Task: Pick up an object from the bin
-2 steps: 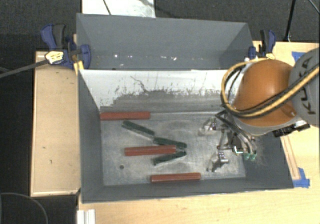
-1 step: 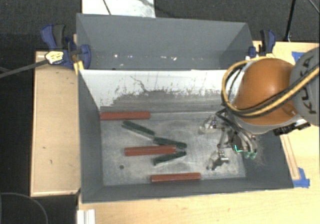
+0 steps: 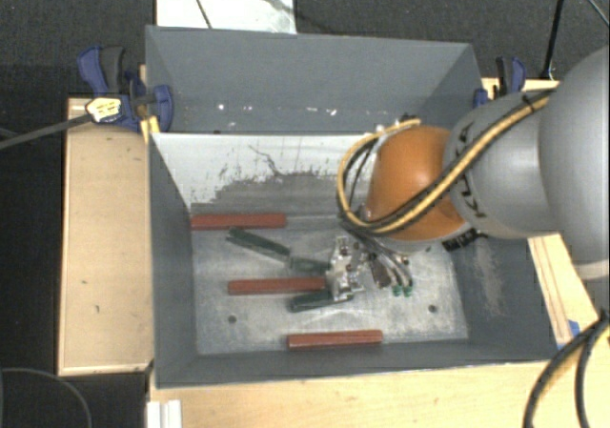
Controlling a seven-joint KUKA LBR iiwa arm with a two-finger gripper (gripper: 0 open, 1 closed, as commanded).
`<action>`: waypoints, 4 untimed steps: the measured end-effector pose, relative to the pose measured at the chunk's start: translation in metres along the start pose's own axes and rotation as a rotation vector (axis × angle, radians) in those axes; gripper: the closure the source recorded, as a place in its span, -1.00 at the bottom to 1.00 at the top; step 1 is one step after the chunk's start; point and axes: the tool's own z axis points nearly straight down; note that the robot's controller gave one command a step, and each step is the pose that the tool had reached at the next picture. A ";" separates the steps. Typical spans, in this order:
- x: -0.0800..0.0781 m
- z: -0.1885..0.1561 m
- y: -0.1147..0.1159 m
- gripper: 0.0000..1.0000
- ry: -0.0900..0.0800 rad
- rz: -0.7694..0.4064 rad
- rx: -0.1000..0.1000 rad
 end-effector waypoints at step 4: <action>0.002 0.005 0.066 1.00 -0.014 -0.285 -0.003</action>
Offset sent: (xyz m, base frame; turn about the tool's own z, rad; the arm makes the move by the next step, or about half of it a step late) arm 0.0000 0.0000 0.0000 0.0000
